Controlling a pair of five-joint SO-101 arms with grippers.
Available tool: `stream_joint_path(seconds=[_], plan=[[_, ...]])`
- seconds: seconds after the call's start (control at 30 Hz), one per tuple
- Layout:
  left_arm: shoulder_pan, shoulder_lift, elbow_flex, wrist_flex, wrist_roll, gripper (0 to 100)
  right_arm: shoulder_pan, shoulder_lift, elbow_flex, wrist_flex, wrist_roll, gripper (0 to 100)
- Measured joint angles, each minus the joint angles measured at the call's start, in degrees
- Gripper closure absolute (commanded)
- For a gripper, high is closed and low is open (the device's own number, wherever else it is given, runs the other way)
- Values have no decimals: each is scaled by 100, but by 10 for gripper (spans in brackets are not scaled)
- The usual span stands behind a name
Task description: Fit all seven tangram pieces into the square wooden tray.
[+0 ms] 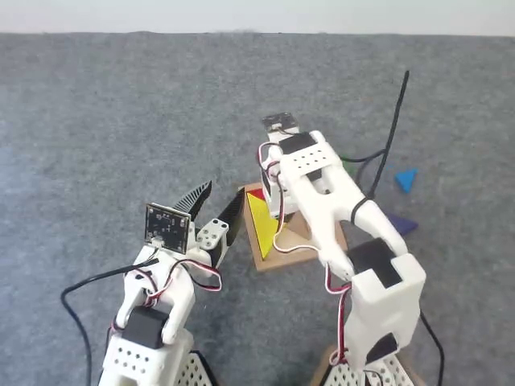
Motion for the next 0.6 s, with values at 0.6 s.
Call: stream_joint_path(seconds=[0.6], plan=[[0,0,0,0,0,805,53,-1547,2347,-1222,818,939]])
